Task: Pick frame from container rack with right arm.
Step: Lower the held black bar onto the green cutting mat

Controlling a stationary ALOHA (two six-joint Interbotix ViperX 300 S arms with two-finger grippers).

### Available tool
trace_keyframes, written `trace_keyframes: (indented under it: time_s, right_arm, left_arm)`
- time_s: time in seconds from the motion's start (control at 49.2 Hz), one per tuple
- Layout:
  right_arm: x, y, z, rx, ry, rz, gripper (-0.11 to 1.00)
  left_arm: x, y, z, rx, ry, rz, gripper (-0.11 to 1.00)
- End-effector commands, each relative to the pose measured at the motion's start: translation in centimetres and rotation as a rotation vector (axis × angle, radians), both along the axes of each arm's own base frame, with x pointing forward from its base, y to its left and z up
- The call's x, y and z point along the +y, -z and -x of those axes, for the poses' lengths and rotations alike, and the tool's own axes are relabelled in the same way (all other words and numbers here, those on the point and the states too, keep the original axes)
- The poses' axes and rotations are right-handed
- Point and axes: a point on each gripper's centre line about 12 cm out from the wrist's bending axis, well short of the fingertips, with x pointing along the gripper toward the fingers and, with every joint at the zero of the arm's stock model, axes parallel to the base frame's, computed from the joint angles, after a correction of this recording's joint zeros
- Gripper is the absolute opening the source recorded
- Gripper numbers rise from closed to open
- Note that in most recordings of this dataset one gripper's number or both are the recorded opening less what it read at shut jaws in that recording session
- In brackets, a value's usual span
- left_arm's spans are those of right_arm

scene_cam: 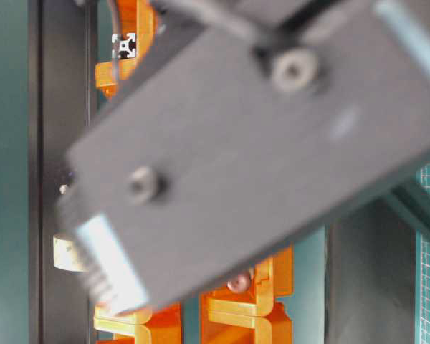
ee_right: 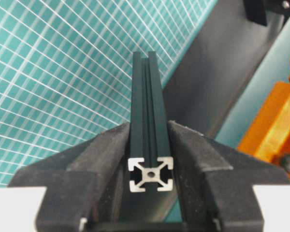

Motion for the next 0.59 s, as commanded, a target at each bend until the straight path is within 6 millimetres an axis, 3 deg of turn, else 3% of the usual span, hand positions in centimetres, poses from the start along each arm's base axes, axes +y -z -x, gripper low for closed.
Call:
trace_keyframes:
  time_s: [0.0, 0.305, 0.57]
  right_arm:
    - [-0.1, -1.2, -0.1, -0.034, -0.006, -0.025, 0.25]
    - [-1.4, 0.0, 0.3, -0.009, 0.009, -0.022, 0.25]
    - [-1.3, 1.3, 1.0, 0.025, 0.001, -0.054, 0.25]
  left_arm:
    - [-0.1, -1.1, -0.1, -0.028, 0.003, 0.001, 0.00]
    - [-0.1, -1.1, -0.1, -0.027, 0.003, 0.004, 0.00]
    - [-0.1, -1.1, -0.1, -0.029, 0.003, 0.004, 0.00]
